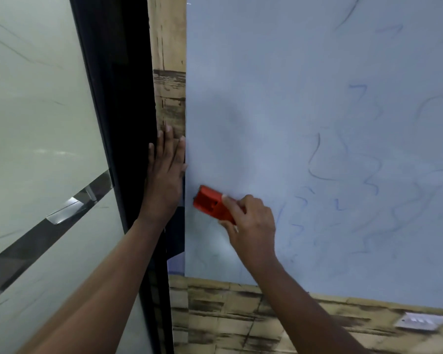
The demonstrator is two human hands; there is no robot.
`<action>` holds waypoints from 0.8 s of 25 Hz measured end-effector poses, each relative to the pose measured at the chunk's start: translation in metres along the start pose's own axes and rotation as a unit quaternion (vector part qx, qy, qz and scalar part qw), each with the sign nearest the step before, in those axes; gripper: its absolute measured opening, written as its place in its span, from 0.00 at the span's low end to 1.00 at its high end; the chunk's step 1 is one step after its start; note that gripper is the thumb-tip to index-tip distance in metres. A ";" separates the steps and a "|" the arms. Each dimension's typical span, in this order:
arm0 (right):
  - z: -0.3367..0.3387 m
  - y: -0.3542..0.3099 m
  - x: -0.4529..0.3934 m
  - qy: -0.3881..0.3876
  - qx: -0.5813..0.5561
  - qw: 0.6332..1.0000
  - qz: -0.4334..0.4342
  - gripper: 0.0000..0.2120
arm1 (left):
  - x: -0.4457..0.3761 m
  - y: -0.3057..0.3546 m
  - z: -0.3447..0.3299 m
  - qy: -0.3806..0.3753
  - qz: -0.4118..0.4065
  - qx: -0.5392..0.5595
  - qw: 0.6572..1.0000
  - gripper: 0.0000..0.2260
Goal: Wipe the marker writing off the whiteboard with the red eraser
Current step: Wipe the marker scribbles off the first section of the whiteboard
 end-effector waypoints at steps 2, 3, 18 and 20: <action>-0.014 -0.006 0.014 -0.038 0.030 0.998 0.025 0.31 | 0.010 0.000 -0.002 -0.013 -0.002 -0.003 1.000 0.28; -0.014 -0.006 0.014 -0.047 0.034 0.998 0.028 0.31 | 0.015 0.001 -0.003 -0.018 -0.006 -0.009 1.000 0.28; 0.027 0.033 0.013 0.071 -0.013 0.984 -0.165 0.27 | 0.041 0.005 -0.008 -0.046 0.031 -0.030 0.998 0.26; 0.002 0.016 0.022 0.034 -0.007 0.996 -0.085 0.26 | 0.044 0.007 -0.006 -0.049 0.035 -0.025 0.998 0.27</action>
Point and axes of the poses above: each hand's wrist, its own x-axis away from the middle knuckle, its own z-axis out of the back of the hand, y = z × x, the point moved 5 cm from there along -x, towards the middle knuckle, and after that the axes turned 7 degrees about -x, right-handed, at the moved point
